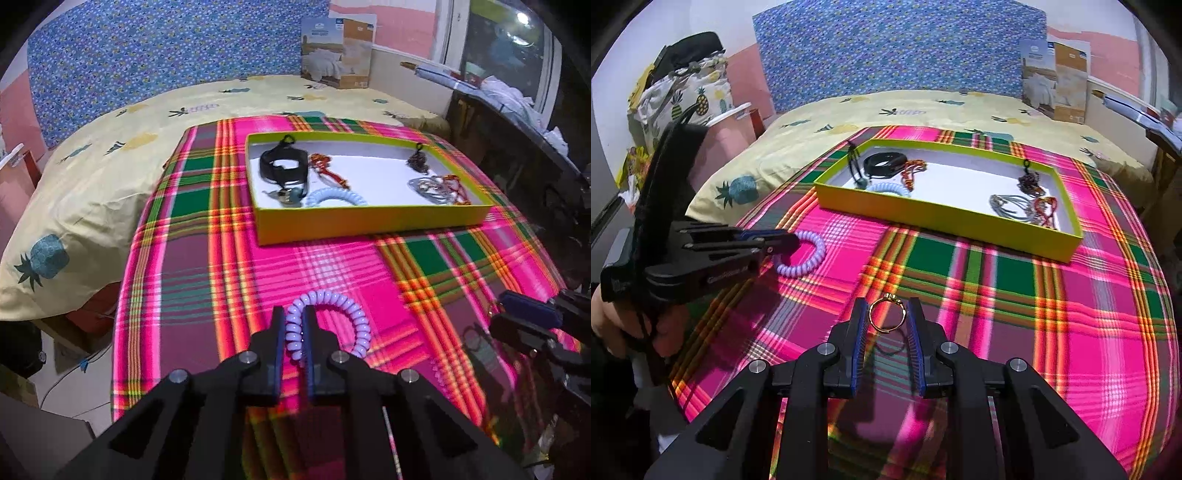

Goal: Organize jewelry
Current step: 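Lower both items into the white box and open both tools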

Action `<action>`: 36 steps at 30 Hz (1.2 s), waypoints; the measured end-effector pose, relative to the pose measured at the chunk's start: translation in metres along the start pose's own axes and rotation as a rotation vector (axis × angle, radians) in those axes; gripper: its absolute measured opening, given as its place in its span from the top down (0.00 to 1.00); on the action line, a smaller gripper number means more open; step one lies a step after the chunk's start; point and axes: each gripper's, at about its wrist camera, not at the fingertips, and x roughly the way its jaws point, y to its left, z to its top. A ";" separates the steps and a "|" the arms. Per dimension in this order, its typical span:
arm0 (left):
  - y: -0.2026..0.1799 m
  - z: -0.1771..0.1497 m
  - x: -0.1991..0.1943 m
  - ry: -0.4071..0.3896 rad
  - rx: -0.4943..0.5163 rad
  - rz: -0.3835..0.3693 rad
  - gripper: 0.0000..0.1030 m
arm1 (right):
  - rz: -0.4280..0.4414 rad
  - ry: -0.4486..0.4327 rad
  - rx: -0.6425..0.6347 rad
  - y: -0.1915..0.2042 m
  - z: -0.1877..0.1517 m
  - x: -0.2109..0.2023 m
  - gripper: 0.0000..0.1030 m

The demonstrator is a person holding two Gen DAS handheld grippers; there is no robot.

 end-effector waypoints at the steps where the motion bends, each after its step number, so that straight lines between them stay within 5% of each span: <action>1: -0.002 0.001 -0.002 -0.005 0.001 -0.006 0.91 | -0.002 -0.003 0.005 -0.002 0.000 -0.002 0.79; 16: -0.025 0.033 -0.024 -0.081 0.014 -0.076 0.91 | -0.022 -0.058 0.048 -0.034 0.015 -0.020 0.79; 36: -0.041 0.115 0.043 -0.064 0.045 -0.094 0.91 | -0.059 -0.077 0.057 -0.095 0.086 0.021 0.79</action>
